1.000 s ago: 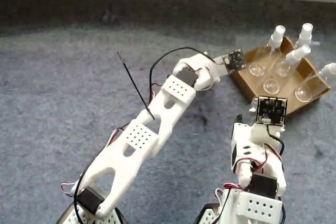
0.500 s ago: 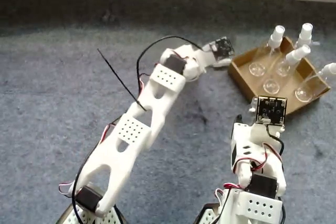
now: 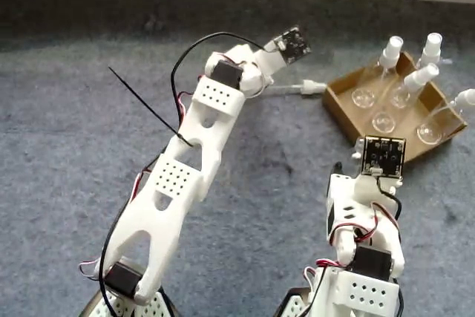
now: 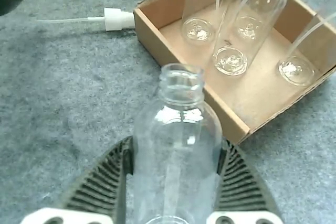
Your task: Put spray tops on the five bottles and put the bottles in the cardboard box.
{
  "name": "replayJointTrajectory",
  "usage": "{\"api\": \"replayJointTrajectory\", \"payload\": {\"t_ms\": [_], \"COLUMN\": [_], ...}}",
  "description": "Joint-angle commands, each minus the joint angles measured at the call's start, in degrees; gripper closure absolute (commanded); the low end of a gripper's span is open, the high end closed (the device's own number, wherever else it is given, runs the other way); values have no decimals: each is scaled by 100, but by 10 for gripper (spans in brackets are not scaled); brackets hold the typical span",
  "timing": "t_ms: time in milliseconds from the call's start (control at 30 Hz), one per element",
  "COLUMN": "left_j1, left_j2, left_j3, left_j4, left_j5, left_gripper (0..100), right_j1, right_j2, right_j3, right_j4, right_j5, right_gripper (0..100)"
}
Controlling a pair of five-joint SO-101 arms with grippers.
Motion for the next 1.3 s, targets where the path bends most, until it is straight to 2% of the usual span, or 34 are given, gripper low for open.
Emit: {"api": "replayJointTrajectory", "payload": {"t_ms": [0, 100, 200, 300, 500, 733, 933, 1267], "left_j1": [321, 514, 708, 884, 1007, 1007, 1068, 1103], "left_j2": [-444, -435, -435, -435, -444, -435, -13, 66], "left_j3": [-198, -171, 92, 514, 1305, 1393, 1499, 1490], "left_j4": [-404, -404, -448, -897, -2391, -2629, -3684, -3112], "left_j5": [-387, -686, -1011, -1415, -1415, -1433, -1424, -1424], "left_gripper": [934, 849, 847, 854, 861, 861, 861, 861], "right_j1": [40, 40, 40, 40, 40, 31, 31, 31], "right_j2": [-84, -84, -84, -84, -84, -84, -84, -84], "right_j3": [-57, -57, -57, -57, -57, -57, -57, -57], "right_j4": [-127, -127, -127, -127, -136, -136, -136, -136], "right_j5": [-18, -18, -18, -18, -9, -9, -9, -9], "right_gripper": [921, 921, 921, 921, 921, 921, 921, 921]}}
